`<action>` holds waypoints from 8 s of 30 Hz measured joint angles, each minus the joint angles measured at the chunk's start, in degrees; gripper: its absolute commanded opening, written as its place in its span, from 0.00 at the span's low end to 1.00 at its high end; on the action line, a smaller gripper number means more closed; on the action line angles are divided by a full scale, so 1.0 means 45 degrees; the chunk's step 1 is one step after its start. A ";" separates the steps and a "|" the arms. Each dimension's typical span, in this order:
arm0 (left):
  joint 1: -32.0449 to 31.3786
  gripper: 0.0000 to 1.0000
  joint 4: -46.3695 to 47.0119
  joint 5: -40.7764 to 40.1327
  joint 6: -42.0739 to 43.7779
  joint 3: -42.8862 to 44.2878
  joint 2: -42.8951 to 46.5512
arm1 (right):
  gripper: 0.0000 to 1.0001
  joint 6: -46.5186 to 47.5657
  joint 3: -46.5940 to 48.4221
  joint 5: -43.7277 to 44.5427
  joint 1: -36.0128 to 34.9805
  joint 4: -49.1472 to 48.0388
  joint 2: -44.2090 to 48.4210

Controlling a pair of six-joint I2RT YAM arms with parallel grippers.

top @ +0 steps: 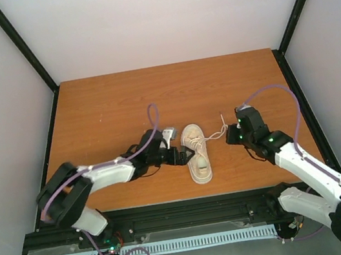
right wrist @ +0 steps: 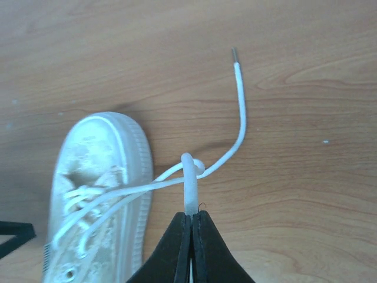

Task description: Tie the shoes

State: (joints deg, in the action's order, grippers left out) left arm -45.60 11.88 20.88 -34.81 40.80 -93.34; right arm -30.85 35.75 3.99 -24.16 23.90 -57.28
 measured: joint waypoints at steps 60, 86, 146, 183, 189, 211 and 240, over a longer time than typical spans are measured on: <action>-0.0971 0.01 -0.2982 -0.2871 0.1564 -0.0058 0.3070 | 0.03 -0.1137 -0.1515 -0.3007 -0.0039 0.0714 0.2016; -0.0976 0.01 -0.3084 -0.1360 0.0447 -0.1511 0.4745 | 0.79 -0.2069 -0.1681 -0.0996 -0.0432 0.0398 0.1885; 0.0646 1.00 -0.1481 -0.1817 -0.1860 -0.3507 0.4469 | 0.03 0.0204 0.2244 0.2720 -0.2079 0.1787 0.2161; 0.2030 1.00 -1.0346 -0.2691 0.3245 0.4585 0.7436 | 0.87 -0.1545 -0.0471 0.1467 -0.1326 0.1627 -0.0724; 0.2030 1.00 -1.0919 -0.4177 0.4080 0.4585 0.7728 | 0.80 -0.2628 -0.2317 0.0335 -0.1384 0.2312 0.0525; 0.2030 1.00 -1.1613 -0.5129 0.4959 0.4177 0.7893 | 0.03 -0.3079 -0.1817 0.0316 -0.2594 0.2191 -0.2079; 0.2035 1.00 -1.1618 -0.5702 0.4988 0.3939 0.8092 | 0.72 -0.0588 0.3580 0.2832 -0.1535 0.1015 -0.5707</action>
State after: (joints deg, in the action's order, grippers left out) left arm -36.45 -40.40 -4.78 -12.36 58.52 -56.93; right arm -33.50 51.86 16.73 -31.07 28.47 -82.96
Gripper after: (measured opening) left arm 0.997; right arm 0.755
